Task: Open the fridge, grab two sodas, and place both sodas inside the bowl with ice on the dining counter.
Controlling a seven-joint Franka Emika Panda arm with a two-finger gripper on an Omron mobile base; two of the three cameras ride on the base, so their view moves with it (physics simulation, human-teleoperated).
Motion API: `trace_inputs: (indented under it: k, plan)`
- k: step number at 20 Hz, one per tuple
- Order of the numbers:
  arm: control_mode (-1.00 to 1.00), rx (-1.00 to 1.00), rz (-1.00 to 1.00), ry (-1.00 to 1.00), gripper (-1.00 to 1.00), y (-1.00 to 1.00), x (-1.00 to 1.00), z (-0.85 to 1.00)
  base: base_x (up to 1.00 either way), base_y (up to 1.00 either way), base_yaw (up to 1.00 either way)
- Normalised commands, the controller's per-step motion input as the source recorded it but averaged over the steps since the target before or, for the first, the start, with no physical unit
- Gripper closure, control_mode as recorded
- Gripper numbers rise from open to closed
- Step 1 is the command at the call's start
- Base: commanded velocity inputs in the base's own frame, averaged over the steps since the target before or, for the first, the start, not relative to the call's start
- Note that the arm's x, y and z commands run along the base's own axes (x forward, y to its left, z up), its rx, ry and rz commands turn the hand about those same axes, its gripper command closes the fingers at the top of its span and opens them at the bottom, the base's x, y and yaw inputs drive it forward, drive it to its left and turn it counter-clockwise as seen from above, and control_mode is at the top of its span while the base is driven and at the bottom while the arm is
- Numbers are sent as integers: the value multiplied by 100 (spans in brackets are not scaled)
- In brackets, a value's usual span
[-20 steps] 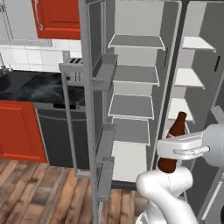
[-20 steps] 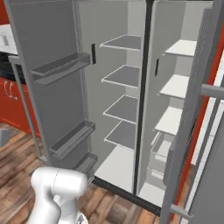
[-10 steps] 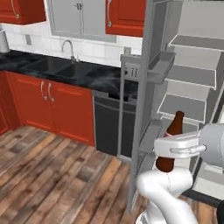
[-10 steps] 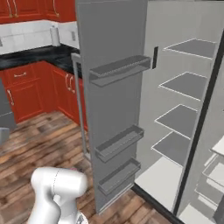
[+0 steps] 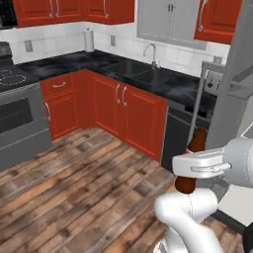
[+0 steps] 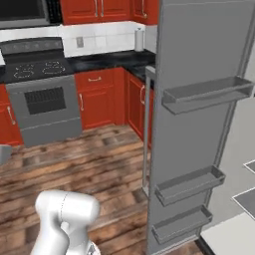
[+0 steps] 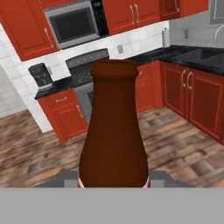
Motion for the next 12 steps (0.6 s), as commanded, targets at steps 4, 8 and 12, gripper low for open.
trace_inputs:
  k: [4, 8, 12]
  plan:
    - [100, 0, 0, 0, 100, 0, 0, 0, 0, 46, 57]
    - [100, 0, 0, 0, 100, 0, 0, 0, 0, 44, 58]
    - [100, 0, 0, 0, 100, 0, 0, 0, 0, 44, 58]
